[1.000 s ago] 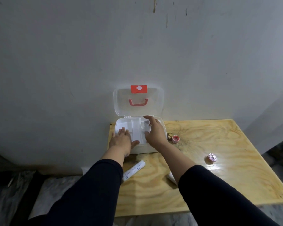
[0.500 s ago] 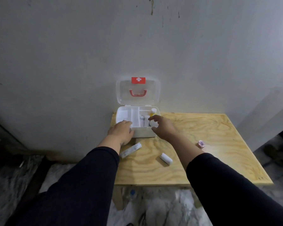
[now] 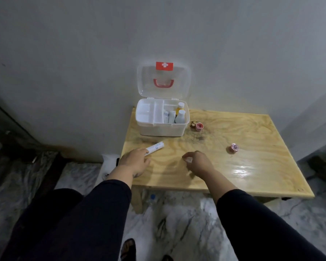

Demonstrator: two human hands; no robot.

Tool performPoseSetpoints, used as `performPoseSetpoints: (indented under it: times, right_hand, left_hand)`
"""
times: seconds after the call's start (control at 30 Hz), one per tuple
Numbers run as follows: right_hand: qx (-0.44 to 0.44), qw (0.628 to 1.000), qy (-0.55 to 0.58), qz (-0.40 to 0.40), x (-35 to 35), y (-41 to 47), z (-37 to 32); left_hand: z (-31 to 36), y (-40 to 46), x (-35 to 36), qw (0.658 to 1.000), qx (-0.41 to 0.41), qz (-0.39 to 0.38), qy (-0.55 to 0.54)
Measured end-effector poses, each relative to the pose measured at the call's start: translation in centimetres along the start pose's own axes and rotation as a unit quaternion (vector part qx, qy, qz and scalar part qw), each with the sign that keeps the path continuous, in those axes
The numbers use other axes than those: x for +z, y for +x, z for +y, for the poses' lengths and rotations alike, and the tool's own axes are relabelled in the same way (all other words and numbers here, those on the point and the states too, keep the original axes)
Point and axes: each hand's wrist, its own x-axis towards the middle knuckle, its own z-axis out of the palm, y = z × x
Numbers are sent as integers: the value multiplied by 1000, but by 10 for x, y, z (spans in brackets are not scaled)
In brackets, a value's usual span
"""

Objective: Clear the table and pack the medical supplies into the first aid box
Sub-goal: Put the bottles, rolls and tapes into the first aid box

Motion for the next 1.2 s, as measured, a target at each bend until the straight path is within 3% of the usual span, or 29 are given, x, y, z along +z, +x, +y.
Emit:
performPoseSetpoints:
  times: [0.1,0.23,0.4,0.6,0.77,0.87,1.03,1.2]
  right_hand:
    - [0,999,-49,4,13,4,3]
    - [-20,999,-26,20,19,8,-15]
    - [-136,990,-41,26,16,16,-70]
    - [-245,953,-176,-3,31,37,-114]
    - [-231,937,-261,-12,51,44,-121]
    - [-194,958,-210,-1,47,42,-127]
    - [-157,984,-32,76,10,32,-144]
    - [-72,971,151,171,-38,35,-170]
  left_hand:
    - [-9,4,4,1000,1,-2,2]
    - [-21,9,3,1000,7,-8,-8]
    - [-36,15,-12,1000,25,10,-6]
    - [-61,26,-23,999,30,18,-4]
    - [-83,36,-24,999,37,6,12]
    - [-87,40,-34,999,47,1,14]
    - [-81,58,-59,998,63,22,-14]
    - [-63,74,-82,993,93,61,-48]
